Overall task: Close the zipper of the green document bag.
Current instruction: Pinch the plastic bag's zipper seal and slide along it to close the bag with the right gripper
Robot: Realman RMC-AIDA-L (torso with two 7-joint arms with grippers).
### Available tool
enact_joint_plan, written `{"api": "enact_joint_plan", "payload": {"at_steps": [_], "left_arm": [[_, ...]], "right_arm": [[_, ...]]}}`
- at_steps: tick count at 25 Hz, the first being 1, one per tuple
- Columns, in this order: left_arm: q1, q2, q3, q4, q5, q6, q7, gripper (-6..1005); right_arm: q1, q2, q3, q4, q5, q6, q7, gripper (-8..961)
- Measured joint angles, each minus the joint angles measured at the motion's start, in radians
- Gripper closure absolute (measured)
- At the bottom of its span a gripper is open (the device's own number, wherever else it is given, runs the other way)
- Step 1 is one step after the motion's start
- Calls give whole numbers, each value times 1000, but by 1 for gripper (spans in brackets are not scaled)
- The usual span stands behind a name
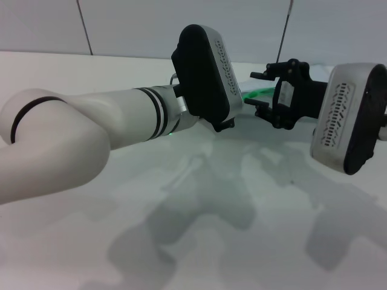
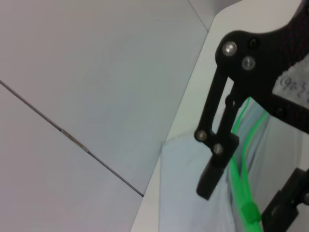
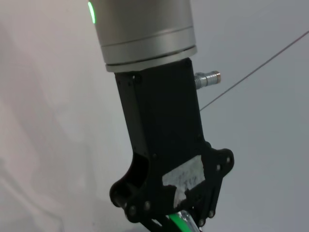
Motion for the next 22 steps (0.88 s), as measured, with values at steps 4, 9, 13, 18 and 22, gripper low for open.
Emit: {"api": "enact_joint_plan", "payload": {"at_steps": [4, 9, 13, 18, 22], "left_arm": [[0, 0, 0, 1, 0, 2, 1, 944], [0, 0, 0, 1, 0, 2, 3, 944], [0, 0, 0, 1, 0, 2, 3, 944], [-1, 0, 0, 1, 0, 2, 4, 944], [-2, 0, 0, 1, 0, 2, 4, 944]], "right_arm": [[0, -1, -23, 3, -1, 26, 0, 506], [6, -2, -31, 15, -1, 47, 3, 546], [9, -3, -31, 20, 1, 53, 5, 580], [9, -3, -36, 21, 1, 53, 4, 623], [11, -3, -40, 21, 0, 53, 4, 657]]}}
